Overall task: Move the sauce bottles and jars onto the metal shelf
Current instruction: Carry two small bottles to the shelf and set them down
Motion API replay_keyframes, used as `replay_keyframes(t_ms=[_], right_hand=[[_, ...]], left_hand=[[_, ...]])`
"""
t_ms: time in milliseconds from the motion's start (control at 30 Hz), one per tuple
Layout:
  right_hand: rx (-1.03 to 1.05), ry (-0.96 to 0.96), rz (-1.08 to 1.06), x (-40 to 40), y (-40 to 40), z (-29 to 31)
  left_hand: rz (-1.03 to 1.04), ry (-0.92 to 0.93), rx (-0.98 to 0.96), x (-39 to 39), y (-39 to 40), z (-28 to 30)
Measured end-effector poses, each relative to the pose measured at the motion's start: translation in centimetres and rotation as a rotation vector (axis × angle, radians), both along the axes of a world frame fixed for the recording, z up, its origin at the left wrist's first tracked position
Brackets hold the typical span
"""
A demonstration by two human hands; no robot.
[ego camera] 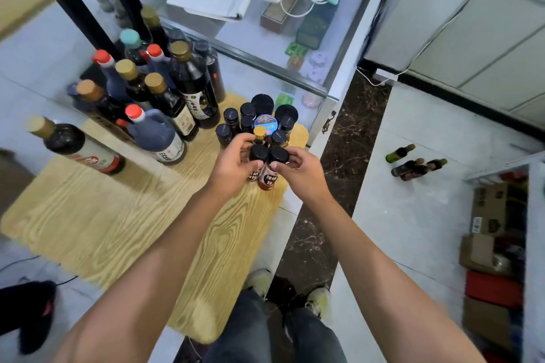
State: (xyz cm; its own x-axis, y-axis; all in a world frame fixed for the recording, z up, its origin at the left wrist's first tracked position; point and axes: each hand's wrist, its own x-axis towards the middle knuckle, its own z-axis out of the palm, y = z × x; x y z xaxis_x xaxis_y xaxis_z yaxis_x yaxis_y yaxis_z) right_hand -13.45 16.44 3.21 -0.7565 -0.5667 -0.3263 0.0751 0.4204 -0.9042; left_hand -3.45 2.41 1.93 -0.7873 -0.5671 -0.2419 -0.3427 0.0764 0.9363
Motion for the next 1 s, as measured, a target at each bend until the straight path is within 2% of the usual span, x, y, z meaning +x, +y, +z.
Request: replay_keyframes(t_ms=[167, 267, 500, 700, 1000], right_hand=[[-0.123, 0.011, -0.147, -2.5, 5.0, 4.3], [-0.206, 0.032, -0.243, -4.1, 9.1, 7.4], [-0.34, 0.125, -0.462, -8.3, 21.0, 14.6], [-0.421, 0.261, -0.689, -10.2, 35.0, 19.8], [-0.459, 0.486, -0.941, -10.6, 54.9, 25.4]], left_hand=[[-0.029, 0.078, 0.223, -3.6, 4.0, 5.0], [-0.075, 0.108, 0.261, -6.7, 7.4, 8.4], [-0.288, 0.18, 0.248, -14.8, 18.3, 15.7], [-0.517, 0.27, 0.231, -19.9, 32.1, 22.4], [-0.801, 0.381, 0.179, -25.1, 52.8, 28.8]])
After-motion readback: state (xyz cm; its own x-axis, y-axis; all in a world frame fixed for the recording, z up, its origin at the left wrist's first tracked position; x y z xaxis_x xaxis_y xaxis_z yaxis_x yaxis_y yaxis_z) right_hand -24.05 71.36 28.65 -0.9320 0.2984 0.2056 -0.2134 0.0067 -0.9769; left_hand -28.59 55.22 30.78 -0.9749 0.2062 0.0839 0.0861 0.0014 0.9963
